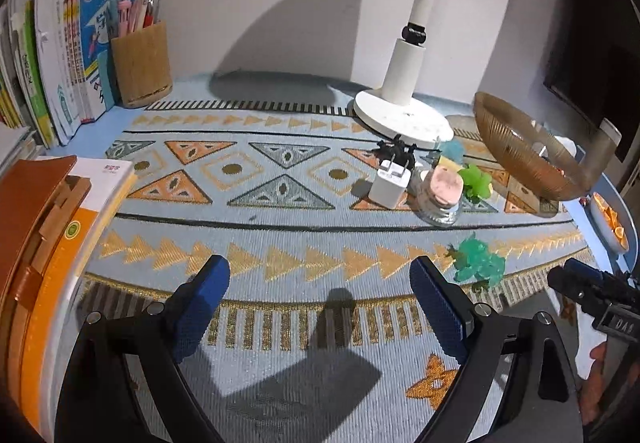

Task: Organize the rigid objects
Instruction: 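Grasp the white cube charger with the left gripper while the right gripper grasps the green translucent figure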

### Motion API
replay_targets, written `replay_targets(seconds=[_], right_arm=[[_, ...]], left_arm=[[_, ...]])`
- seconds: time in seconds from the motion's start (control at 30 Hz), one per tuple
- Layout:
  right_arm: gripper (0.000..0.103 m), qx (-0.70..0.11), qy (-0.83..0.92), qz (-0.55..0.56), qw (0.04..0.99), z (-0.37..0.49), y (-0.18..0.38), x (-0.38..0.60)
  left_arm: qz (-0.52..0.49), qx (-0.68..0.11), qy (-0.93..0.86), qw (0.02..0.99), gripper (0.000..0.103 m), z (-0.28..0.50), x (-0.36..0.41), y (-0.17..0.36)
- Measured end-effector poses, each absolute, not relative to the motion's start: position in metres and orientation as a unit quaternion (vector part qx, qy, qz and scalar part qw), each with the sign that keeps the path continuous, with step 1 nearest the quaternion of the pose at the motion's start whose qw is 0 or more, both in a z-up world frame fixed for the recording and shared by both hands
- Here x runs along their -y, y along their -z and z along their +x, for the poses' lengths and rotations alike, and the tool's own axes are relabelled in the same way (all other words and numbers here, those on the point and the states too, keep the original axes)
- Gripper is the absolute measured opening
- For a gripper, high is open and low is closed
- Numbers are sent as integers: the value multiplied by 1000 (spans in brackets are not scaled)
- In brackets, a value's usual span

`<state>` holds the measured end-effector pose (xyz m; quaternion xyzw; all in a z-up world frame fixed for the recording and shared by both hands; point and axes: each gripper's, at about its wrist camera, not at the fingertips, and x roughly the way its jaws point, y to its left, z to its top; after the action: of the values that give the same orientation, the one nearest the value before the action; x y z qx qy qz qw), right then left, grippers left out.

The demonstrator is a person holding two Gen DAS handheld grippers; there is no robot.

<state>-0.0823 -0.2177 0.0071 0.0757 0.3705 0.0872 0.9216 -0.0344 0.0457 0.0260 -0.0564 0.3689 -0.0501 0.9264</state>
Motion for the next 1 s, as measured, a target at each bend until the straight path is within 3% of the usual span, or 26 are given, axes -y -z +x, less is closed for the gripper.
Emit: replay_targets(seconds=[0.67,0.83,1.0], right_arm=[[87,-391,-121,35,912,-82,-2,198],[87,-404,-141,32,903,-82,-23,188],[87,-445,-157,40,881,-62,-22,174]], left_arm=[[-40,-368,38,928,91,-38,-43,-24],[-37,-418,92,903,91,-21,-37,-27],[-11,-398,206,894,92,4,-26,-58]])
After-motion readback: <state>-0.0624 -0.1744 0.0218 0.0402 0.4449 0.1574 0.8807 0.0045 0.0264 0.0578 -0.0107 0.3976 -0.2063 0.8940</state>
